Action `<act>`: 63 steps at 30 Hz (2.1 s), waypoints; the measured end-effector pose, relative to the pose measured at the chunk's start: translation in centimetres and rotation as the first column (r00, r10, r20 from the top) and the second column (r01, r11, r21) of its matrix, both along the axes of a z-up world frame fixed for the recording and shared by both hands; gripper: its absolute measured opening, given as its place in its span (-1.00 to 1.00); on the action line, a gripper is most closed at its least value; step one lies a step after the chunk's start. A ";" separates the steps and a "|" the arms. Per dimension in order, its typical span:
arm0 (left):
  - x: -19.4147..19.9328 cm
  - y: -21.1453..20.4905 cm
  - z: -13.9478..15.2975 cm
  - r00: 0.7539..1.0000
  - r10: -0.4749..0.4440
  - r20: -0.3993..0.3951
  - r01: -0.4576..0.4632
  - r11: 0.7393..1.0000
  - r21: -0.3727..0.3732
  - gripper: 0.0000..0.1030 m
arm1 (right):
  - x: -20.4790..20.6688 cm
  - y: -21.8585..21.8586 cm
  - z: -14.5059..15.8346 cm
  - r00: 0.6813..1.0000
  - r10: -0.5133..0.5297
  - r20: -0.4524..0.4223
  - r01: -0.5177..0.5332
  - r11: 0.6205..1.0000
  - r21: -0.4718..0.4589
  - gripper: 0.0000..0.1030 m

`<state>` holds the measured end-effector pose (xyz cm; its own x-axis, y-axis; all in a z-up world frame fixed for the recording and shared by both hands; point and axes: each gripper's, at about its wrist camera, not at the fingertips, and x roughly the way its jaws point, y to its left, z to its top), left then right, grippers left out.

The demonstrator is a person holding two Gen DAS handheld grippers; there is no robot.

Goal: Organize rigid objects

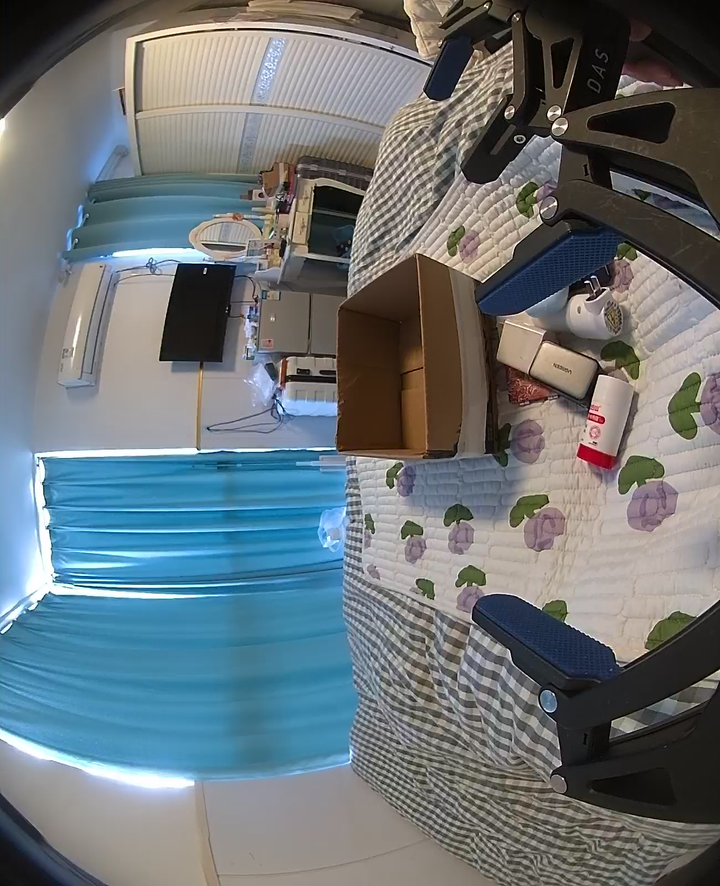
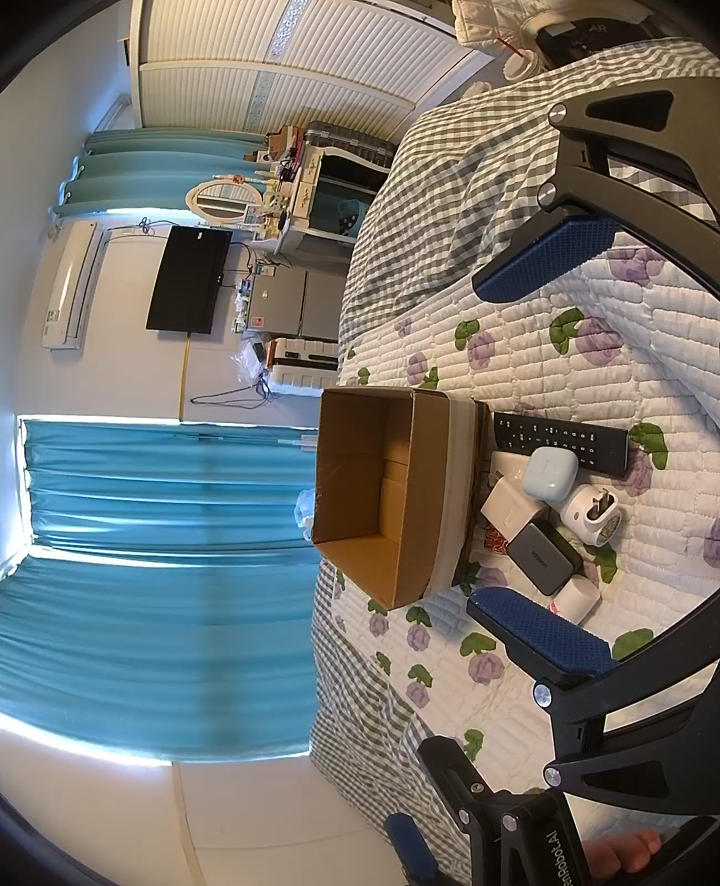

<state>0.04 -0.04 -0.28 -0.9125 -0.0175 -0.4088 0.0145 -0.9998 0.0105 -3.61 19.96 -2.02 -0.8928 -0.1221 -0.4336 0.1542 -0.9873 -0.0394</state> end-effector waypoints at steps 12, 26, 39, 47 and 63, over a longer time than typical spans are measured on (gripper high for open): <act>0.0 0.0 0.0 1.000 0.001 0.000 -0.001 1.000 -0.001 0.99 | 0.1 0.0 0.0 1.000 -0.001 0.001 0.001 1.000 0.001 1.00; 0.0 0.0 0.1 1.000 -0.001 0.001 0.001 1.000 -0.007 0.99 | 0.4 0.1 0.4 1.000 -0.007 0.002 0.007 1.000 0.017 1.00; 0.3 0.9 2.6 1.000 -0.007 -0.016 0.007 1.000 -0.023 0.99 | 0.9 0.5 2.2 1.000 -0.004 -0.009 0.004 1.000 0.021 1.00; -3.8 2.2 0.0 0.988 0.012 0.155 0.004 0.994 -0.105 0.99 | -2.1 0.1 3.1 0.995 -0.012 0.099 0.003 0.995 0.096 1.00; -11.8 3.1 -15.2 0.813 -0.011 0.582 0.105 0.986 -0.128 0.99 | -10.4 2.4 -10.3 0.865 -0.001 0.502 -0.043 0.996 0.076 1.00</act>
